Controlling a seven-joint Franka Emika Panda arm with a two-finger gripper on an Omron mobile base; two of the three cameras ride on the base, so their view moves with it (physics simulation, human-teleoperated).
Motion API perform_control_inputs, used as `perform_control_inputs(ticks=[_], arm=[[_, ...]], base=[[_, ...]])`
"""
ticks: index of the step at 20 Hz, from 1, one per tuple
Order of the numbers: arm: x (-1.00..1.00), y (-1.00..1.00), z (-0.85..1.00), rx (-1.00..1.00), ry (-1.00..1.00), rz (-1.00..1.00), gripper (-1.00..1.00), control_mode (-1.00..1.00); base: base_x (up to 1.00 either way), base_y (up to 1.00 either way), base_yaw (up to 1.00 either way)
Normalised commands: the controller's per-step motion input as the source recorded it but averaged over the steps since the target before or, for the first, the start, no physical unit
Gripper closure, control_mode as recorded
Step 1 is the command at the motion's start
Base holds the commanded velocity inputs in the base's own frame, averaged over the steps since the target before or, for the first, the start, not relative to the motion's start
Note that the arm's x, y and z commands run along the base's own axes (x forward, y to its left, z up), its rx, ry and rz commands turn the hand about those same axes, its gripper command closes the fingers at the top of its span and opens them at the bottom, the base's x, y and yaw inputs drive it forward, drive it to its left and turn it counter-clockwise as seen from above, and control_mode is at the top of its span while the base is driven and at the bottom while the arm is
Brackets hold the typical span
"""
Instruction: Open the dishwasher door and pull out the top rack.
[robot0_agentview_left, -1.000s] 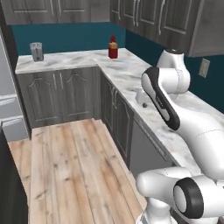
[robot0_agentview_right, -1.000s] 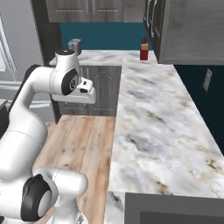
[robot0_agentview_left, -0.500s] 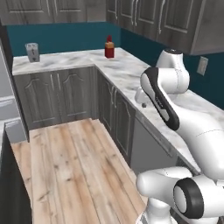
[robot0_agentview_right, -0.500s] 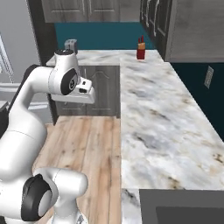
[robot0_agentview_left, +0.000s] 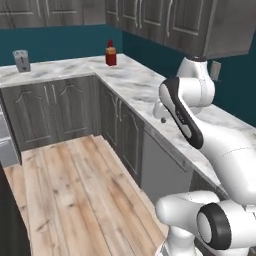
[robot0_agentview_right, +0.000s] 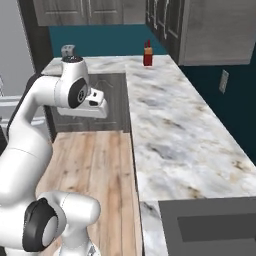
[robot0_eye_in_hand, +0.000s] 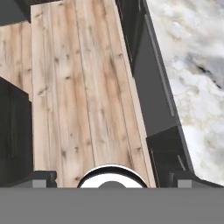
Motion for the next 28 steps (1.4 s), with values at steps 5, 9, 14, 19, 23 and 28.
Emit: perform_control_inputs(ticks=[5, 9, 14, 19, 23, 28], arm=[[0.0, 0.0, 0.0, 0.0, 0.0, 0.0, -1.0, 1.0], [0.0, 0.0, 0.0, 0.0, 0.0, 0.0, -1.0, 1.0], [0.0, 0.0, 0.0, 0.0, 0.0, 0.0, -1.0, 1.0], [0.0, 0.0, 0.0, 0.0, 0.0, 0.0, -1.0, 1.0], [0.03, 0.05, -0.05, 0.0, 0.0, -0.02, -1.0, -1.0], [-0.06, 0.21, -0.04, -0.11, -0.06, -0.03, -1.0, -1.0]], base=[[-0.36, 0.06, -0.25], [-0.01, 0.16, -0.2], [0.17, 0.38, -0.24], [0.39, 0.24, -0.16], [0.14, 0.1, -0.05], [0.0, 0.0, 0.0]])
